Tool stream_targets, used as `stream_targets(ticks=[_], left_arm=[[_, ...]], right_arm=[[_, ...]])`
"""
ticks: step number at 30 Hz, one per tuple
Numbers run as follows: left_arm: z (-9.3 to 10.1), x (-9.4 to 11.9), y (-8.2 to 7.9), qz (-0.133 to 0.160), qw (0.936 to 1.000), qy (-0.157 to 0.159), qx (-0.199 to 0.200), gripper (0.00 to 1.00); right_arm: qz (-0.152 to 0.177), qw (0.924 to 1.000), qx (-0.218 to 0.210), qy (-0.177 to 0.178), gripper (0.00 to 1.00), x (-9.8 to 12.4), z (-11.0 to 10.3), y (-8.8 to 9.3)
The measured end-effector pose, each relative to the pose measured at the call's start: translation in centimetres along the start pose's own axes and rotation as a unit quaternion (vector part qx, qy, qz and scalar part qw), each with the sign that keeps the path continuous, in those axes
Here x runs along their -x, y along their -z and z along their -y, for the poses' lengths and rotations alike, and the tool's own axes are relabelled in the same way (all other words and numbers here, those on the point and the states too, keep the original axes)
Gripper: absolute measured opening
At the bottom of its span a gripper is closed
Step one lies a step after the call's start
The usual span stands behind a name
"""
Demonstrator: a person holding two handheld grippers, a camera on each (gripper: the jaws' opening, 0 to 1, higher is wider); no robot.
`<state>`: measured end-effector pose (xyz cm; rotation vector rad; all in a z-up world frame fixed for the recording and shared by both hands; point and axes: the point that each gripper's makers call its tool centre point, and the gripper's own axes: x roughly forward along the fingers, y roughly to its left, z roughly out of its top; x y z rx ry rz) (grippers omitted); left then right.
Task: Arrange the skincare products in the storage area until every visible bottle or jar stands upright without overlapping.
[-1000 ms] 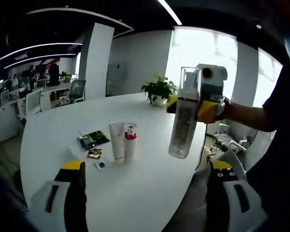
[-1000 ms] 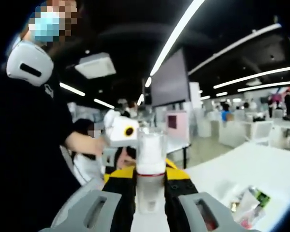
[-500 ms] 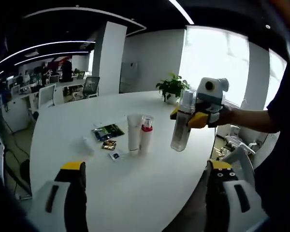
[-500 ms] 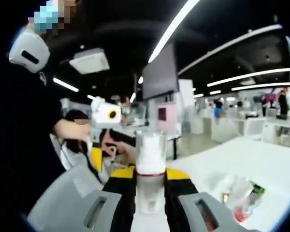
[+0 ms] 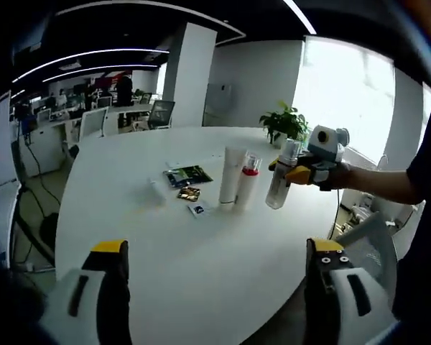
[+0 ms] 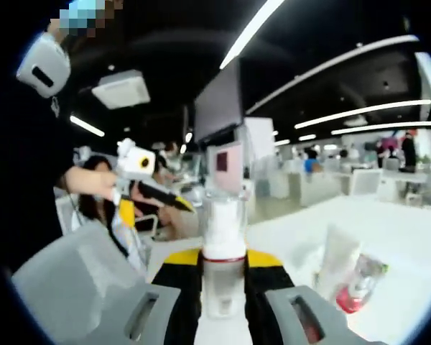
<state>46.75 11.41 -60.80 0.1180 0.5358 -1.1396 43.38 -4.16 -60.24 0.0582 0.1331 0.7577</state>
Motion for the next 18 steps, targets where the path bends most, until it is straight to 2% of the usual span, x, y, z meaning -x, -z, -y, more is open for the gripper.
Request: stream_targets(ticks=[4, 8, 14, 18], left_arm=[[-0.9, 0.0, 0.8, -0.011, 0.9999, -0.008, -0.002, 0.99], [-1.6, -0.4, 2.3, -0.030, 0.9994, -0.009, -0.018, 0.99], [-2.6, -1.6, 3.9, -0.033, 0.9994, -0.007, 0.002, 0.99], [-4.1, -1.5, 5.3, -0.034, 0.9989, -0.029, 0.012, 0.99]], right_arm=[[-0.010, 0.9999, -0.001, 0.001, 0.14, -0.3, 1.1, 1.6], [-0.010, 0.9999, 0.004, 0.004, 0.14, -0.6, 2.1, 2.7], [-0.015, 0.9987, 0.023, 0.043, 0.14, -1.5, 4.9, 4.4], [-0.015, 0.9986, 0.030, 0.040, 0.14, -1.4, 5.5, 5.9]])
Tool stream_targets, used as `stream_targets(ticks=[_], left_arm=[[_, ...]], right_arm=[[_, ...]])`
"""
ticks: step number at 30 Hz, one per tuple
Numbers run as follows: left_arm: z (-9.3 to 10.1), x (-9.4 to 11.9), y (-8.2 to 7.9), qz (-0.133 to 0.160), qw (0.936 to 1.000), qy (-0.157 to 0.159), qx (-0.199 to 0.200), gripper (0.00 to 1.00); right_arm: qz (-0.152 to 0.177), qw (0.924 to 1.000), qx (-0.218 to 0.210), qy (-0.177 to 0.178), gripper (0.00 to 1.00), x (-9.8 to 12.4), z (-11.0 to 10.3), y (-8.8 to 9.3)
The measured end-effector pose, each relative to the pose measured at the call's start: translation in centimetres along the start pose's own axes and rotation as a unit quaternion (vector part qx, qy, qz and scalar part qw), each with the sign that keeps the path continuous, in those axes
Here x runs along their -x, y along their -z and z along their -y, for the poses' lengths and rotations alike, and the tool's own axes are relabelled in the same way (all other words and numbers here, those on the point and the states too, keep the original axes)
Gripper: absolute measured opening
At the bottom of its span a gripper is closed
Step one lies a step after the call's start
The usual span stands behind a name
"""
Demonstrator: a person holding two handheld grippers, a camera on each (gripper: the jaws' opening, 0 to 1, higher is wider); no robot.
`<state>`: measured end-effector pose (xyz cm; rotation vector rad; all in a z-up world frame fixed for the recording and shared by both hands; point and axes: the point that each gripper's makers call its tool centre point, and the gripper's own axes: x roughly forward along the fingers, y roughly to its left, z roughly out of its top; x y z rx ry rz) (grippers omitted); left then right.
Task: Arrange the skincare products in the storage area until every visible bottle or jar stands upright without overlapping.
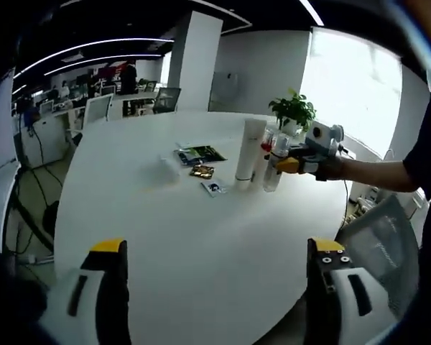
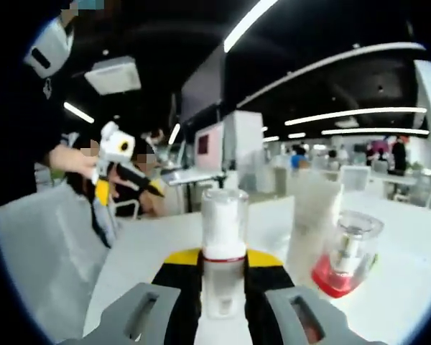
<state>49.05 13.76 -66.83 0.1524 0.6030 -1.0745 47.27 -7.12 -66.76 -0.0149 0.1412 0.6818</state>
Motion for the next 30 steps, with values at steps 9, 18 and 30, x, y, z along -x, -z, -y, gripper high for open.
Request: stream_targets(ticks=[9, 18, 30], left_arm=[[-4.2, -0.2, 3.6, -0.030, 0.9991, -0.031, -0.005, 0.99], [-3.5, -1.0, 3.8, -0.027, 0.9993, -0.022, -0.010, 0.99], [-2.9, -1.6, 4.5, -0.031, 0.9995, -0.010, 0.002, 0.98]], right_arm=[[-0.012, 0.9998, 0.005, -0.015, 0.14, -0.4, 0.5, 3.2], [-0.001, 0.9998, 0.012, -0.013, 0.14, -0.6, 1.0, 3.8], [0.000, 0.9999, 0.013, -0.003, 0.15, -0.6, 1.8, 4.4]])
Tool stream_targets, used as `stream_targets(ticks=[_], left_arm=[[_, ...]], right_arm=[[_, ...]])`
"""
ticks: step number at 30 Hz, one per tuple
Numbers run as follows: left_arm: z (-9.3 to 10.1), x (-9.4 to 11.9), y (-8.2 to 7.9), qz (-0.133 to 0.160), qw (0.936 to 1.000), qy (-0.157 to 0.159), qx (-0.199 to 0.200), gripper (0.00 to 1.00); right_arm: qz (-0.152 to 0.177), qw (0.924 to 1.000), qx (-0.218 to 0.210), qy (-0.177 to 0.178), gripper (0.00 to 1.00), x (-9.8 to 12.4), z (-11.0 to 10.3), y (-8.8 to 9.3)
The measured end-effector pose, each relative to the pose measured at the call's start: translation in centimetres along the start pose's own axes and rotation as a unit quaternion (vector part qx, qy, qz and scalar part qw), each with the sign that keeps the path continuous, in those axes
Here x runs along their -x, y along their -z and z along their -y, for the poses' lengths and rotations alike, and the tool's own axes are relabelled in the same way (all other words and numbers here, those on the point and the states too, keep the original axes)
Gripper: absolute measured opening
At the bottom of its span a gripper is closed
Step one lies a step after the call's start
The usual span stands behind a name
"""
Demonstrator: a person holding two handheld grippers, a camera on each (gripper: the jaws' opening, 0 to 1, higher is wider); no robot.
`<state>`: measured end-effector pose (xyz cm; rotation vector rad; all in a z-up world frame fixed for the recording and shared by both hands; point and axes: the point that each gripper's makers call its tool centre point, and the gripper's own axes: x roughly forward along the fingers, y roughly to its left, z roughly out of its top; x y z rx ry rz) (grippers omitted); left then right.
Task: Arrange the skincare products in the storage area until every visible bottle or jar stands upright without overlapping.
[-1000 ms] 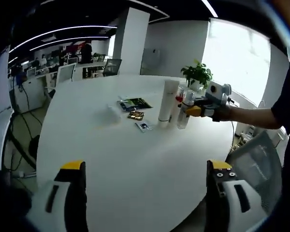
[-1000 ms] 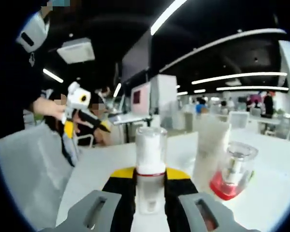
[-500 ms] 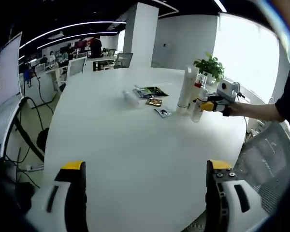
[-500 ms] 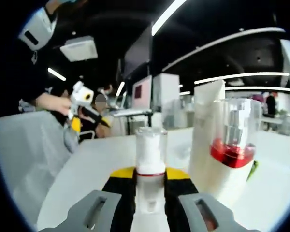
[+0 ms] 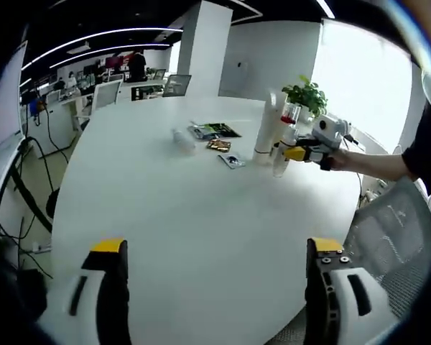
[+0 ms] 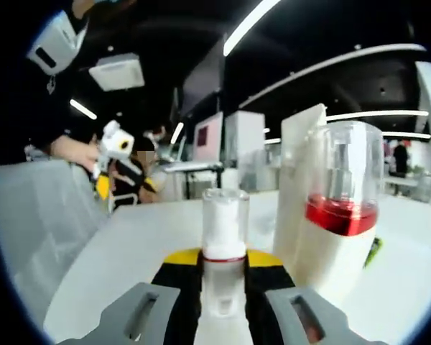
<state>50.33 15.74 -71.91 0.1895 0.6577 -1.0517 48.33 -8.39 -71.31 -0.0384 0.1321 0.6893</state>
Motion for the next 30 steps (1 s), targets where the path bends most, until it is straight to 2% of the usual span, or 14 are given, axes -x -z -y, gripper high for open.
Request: stream_targets(ticks=[17, 30], left_arm=[[0.1, -1.0, 0.9, -0.014, 0.9999, 0.008, 0.000, 0.98], [0.4, -1.4, 1.2, -0.020, 0.9997, 0.012, -0.002, 0.98]], right_arm=[[0.001, 1.0000, -0.006, -0.001, 0.15, -0.3, 0.2, 0.5], [-0.014, 0.9998, -0.009, -0.009, 0.20, -0.3, -0.3, 1.2]])
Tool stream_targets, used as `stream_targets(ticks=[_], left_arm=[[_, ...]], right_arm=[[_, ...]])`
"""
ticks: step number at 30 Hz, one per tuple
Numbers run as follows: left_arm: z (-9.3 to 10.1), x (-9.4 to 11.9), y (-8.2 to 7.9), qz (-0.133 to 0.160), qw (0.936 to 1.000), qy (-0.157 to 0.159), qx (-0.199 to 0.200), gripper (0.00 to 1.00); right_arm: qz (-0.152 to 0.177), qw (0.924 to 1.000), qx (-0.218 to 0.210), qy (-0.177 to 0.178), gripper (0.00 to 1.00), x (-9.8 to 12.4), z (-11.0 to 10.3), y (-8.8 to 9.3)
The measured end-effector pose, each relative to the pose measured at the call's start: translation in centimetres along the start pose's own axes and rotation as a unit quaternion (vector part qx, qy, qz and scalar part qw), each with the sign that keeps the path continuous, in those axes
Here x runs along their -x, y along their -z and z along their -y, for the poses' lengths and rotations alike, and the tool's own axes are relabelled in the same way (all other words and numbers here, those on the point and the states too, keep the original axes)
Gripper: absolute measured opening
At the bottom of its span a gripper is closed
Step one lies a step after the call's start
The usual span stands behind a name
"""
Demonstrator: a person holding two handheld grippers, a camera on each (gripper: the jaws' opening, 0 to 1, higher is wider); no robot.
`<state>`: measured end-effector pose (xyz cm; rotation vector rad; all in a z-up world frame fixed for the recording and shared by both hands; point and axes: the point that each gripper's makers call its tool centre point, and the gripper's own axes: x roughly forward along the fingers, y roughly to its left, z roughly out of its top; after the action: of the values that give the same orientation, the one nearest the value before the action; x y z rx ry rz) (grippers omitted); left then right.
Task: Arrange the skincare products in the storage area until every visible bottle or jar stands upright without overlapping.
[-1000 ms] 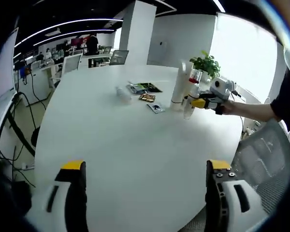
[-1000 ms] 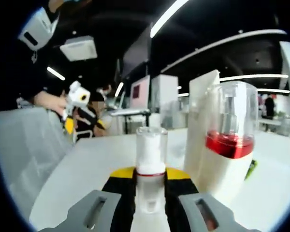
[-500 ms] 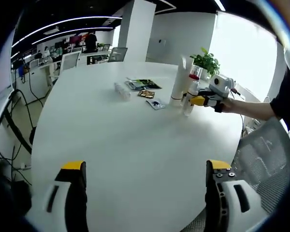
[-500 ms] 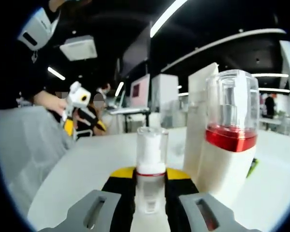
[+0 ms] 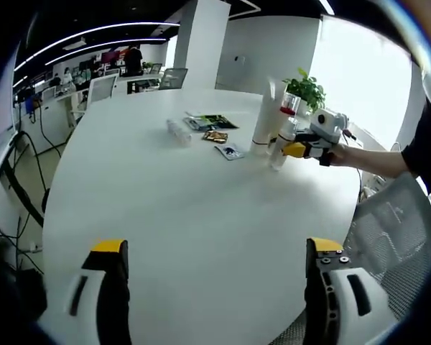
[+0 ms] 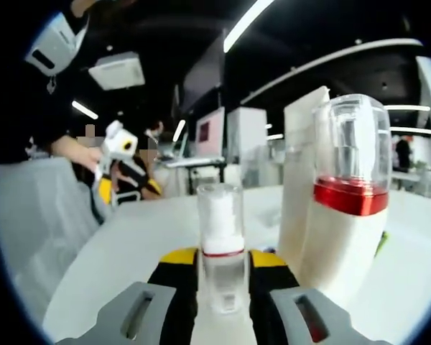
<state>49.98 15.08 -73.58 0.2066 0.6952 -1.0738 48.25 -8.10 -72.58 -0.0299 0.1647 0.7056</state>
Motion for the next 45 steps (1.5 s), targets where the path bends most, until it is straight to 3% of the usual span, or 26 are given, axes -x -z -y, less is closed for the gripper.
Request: stream_targets(ticks=[15, 28, 45], left_arm=[[0.2, -0.2, 0.0, -0.001, 1.0000, 0.002, 0.001, 0.98], [0.3, -0.4, -0.1, 0.001, 1.0000, 0.005, 0.002, 0.98], [0.3, -0.5, 0.0, -0.002, 1.0000, 0.006, 0.001, 0.98]], right_arm=[[-0.025, 0.9994, -0.003, 0.022, 0.19, 0.8, 0.6, 2.5], [-0.025, 0.9988, -0.004, 0.041, 0.13, 0.9, 1.9, 2.7], [-0.035, 0.9988, -0.002, 0.033, 0.13, 1.0, 2.1, 3.2]])
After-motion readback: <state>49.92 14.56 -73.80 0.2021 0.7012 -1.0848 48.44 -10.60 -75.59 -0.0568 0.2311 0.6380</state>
